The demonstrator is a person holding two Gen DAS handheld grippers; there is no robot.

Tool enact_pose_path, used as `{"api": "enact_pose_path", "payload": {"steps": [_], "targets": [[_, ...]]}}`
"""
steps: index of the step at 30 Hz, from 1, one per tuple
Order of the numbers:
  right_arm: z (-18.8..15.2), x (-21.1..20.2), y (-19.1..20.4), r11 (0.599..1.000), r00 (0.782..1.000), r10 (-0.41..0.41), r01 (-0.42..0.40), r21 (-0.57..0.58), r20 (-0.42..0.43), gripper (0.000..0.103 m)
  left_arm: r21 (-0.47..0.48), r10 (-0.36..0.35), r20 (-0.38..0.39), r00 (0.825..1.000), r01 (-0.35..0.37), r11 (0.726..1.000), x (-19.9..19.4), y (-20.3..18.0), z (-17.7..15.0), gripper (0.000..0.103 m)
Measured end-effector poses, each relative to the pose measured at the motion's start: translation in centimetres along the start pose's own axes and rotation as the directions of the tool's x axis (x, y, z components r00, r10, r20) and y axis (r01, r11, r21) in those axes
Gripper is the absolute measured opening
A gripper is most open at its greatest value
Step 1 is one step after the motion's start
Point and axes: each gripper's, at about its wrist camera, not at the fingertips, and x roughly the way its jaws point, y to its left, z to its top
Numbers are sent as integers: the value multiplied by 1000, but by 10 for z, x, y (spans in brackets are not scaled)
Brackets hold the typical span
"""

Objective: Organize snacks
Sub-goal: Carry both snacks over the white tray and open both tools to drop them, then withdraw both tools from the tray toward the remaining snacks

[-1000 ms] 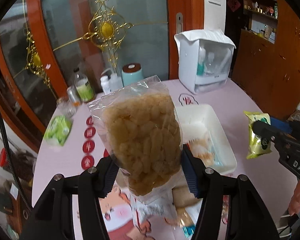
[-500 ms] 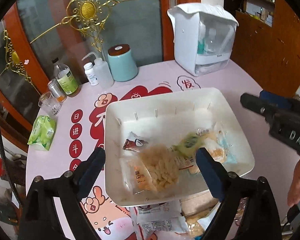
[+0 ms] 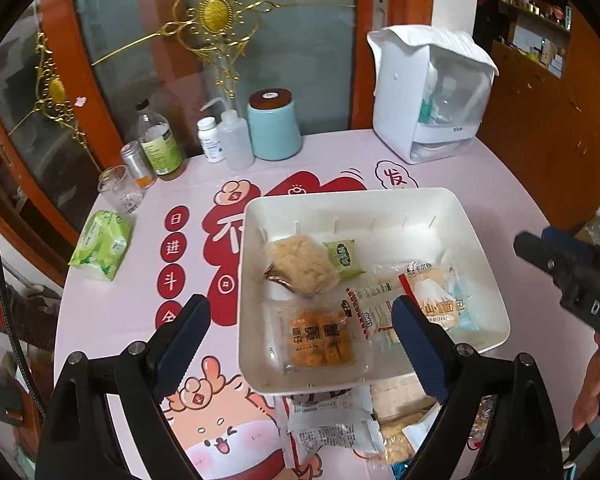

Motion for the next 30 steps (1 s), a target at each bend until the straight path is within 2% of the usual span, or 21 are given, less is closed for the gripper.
{"api": "enact_pose_path", "payload": {"steps": [8,17,23,30], "targets": [[-21,-42,-1,999,1000,21,-20,-28,11,60,-18,22,20,1000,-22,1000,-36,3,-18,91],[-46,-93,-6,996,998,57,-56,-68,16,60,16,64,66,996,-65,998,-96,-14,-56,91],[-56,-109,-10,994,996,85,-84,-76,2,60,86,112,117,987,-123,989,-138,-32,-82,91],[-68,-101,-17,994,991,111,-112,-12,-72,60,214,173,145,974,-202,956,-156,-48,-105,91]]}}
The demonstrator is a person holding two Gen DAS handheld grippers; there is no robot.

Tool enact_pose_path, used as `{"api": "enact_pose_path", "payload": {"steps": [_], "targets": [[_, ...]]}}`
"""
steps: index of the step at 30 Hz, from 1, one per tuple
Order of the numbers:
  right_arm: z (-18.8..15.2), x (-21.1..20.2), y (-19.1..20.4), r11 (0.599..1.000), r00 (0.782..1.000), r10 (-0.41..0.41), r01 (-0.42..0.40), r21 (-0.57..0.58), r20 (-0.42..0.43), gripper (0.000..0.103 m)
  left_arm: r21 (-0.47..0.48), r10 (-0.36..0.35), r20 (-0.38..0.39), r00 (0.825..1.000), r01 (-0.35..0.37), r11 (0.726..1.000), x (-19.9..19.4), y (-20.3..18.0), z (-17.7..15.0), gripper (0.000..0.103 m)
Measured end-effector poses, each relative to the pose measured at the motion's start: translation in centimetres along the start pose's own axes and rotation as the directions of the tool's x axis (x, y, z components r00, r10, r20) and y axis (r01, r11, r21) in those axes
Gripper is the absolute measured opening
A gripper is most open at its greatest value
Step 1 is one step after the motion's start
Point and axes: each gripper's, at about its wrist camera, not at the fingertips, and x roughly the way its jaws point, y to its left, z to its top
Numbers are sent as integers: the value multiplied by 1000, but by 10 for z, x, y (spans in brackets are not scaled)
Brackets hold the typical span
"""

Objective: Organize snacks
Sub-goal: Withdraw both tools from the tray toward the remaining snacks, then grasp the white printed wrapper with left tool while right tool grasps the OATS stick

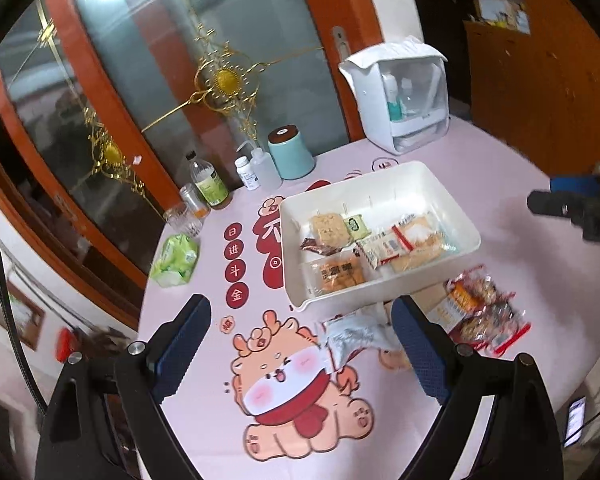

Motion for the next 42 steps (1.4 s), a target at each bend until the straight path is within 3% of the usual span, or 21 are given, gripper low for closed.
{"api": "enact_pose_path", "payload": {"steps": [4,10,14,18,25,29,36,41,42], "targets": [[-9,23,-4,998,998,-6,10,59,-69,60,74,-18,-17,1000,19,997,13,-4,-8,91],[-31,80,-20,964,978,-12,67,257,-210,60,173,-136,-107,985,153,973,69,-8,-25,91],[-54,125,-32,897,954,25,111,428,-299,60,212,-220,-172,960,254,944,113,-8,-33,91],[-75,162,-36,817,938,83,129,563,-336,60,265,-267,-238,934,327,907,160,-14,-43,91],[-87,188,-27,727,943,118,131,674,-311,60,369,-303,-294,907,400,839,210,-31,-59,91],[-84,199,-20,720,943,100,153,677,-319,60,372,-312,-308,899,415,830,230,-36,-64,91],[-82,212,-14,744,932,46,208,635,-360,60,361,-319,-348,882,440,822,259,-46,-70,91],[-85,211,-7,764,932,51,195,615,-359,48,379,-303,-375,876,443,813,273,-57,-79,91],[-85,208,-5,772,933,42,197,604,-357,46,370,-314,-383,869,456,809,275,-57,-80,85]]}}
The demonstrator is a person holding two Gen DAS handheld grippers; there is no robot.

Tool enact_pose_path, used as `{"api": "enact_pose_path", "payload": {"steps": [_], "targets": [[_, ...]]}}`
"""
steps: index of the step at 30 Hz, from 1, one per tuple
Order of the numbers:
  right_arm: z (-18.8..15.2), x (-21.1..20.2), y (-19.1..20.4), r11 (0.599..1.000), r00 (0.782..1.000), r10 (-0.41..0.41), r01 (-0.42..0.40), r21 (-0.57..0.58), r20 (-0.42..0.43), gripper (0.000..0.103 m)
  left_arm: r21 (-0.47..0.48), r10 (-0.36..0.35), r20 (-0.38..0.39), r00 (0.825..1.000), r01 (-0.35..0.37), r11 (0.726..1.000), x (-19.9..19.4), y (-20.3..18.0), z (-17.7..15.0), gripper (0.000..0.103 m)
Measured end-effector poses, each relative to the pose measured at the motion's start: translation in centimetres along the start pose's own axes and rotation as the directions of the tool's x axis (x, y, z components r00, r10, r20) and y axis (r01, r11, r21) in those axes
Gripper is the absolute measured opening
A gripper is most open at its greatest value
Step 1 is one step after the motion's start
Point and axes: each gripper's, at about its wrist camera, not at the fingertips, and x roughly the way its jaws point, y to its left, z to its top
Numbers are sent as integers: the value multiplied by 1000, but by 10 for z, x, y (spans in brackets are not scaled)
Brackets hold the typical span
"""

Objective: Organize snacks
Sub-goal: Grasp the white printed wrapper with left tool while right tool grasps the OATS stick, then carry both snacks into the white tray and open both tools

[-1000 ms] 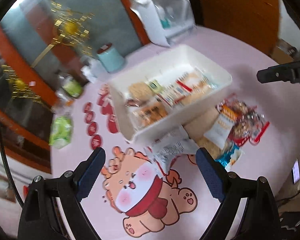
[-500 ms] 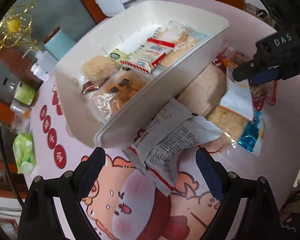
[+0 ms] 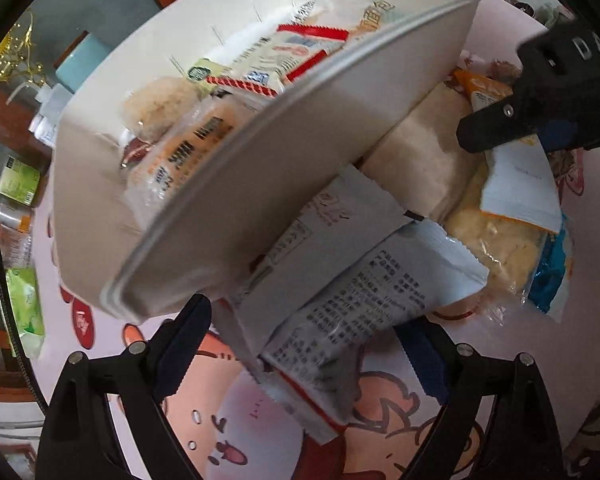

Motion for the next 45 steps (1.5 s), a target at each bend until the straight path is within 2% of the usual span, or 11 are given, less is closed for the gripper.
{"api": "enact_pose_path", "payload": {"steps": [1,2,4,9,18,23,29,35,38,42,45], "targets": [[-2,-1,2,1000,1000,-3,3,-12,4,45,-4,-22,-8,1000,22,1000,1,0,0,77],[-3,-2,3,1000,1000,0,0,-23,7,45,-10,-21,-13,1000,21,1000,2,0,0,77],[-7,-6,6,999,1000,6,-5,-44,14,43,-17,-1,-11,1000,1,1000,2,2,-1,66],[-19,-22,8,995,999,43,-40,-89,33,41,-113,-51,8,999,51,992,-10,11,-11,54],[-46,-62,6,968,992,109,-92,-234,59,41,-256,-48,85,995,68,964,-67,4,-43,51],[-54,-98,-1,918,989,116,-74,-389,86,41,-349,-31,133,991,77,934,-109,-18,-53,51],[-57,-138,-12,842,982,137,-48,-537,128,41,-446,45,173,984,37,894,-150,-53,-46,51],[-41,-179,-11,769,965,190,-31,-638,182,41,-552,142,227,963,7,834,-195,-74,-30,51],[-25,-202,0,747,951,225,-30,-665,210,41,-588,214,248,945,-29,809,-226,-77,-24,51],[-1,-235,21,717,919,276,-2,-697,282,41,-613,300,264,916,-81,786,-267,-63,-14,51],[18,-252,39,711,897,298,21,-703,328,41,-620,367,263,893,-135,773,-292,-46,-2,52]]}}
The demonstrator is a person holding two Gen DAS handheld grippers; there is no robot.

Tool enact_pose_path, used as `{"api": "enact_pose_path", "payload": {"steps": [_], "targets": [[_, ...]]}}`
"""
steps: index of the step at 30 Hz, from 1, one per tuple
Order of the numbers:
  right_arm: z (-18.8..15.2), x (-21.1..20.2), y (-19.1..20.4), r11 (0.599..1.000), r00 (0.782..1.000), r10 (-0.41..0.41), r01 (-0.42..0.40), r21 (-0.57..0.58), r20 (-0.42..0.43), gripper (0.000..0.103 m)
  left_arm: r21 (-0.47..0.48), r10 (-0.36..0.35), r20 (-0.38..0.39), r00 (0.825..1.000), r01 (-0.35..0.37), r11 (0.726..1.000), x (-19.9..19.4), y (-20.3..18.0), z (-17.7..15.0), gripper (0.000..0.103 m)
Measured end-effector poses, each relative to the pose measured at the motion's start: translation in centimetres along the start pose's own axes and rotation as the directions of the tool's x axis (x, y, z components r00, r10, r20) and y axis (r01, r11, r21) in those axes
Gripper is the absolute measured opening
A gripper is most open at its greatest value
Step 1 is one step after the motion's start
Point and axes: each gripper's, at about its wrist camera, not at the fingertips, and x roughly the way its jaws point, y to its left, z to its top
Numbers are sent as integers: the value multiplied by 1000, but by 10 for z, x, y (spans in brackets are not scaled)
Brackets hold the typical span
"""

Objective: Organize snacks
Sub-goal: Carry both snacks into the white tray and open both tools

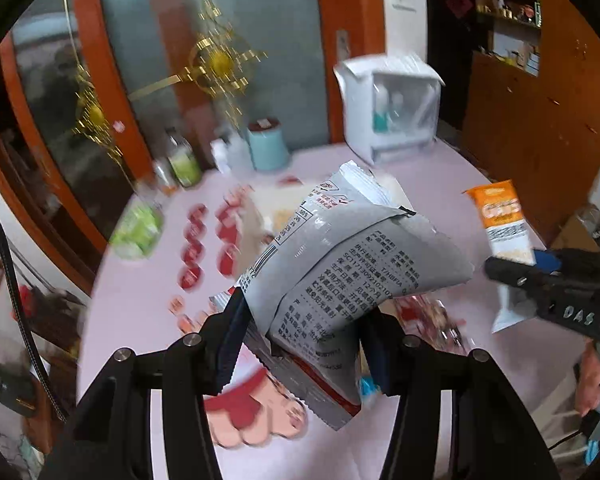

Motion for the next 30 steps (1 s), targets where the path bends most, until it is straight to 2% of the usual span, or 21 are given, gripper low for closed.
{"api": "enact_pose_path", "payload": {"steps": [5,10,13,17,21,24,26,27,28,30], "targets": [[43,7,2,999,998,-29,30,-18,47,41,41,78,64,995,-81,996,-2,12,50,52],[70,34,0,998,997,-57,58,-21,53,41,68,103,88,991,-109,992,26,16,90,53],[78,64,-5,998,998,-66,66,-5,22,42,62,79,53,995,-82,995,58,18,103,53],[75,118,-11,996,994,-91,92,1,-61,42,55,50,-7,999,-50,997,111,19,108,53],[64,167,-18,992,981,-118,123,21,-156,43,29,11,-76,997,-8,1000,162,20,103,53],[55,195,-27,991,970,-105,121,59,-219,43,26,2,-127,992,1,1000,195,17,95,55],[51,203,-30,990,967,-101,122,73,-235,43,37,-9,-157,988,14,999,213,13,90,67],[50,207,-31,990,965,-102,123,74,-242,44,41,-12,-168,986,19,999,220,12,88,84],[49,208,-32,989,964,-107,128,72,-244,45,44,-11,-173,985,18,999,226,11,86,93],[46,211,-35,989,963,-107,129,78,-246,47,46,-12,-175,985,20,999,232,10,84,93]]}}
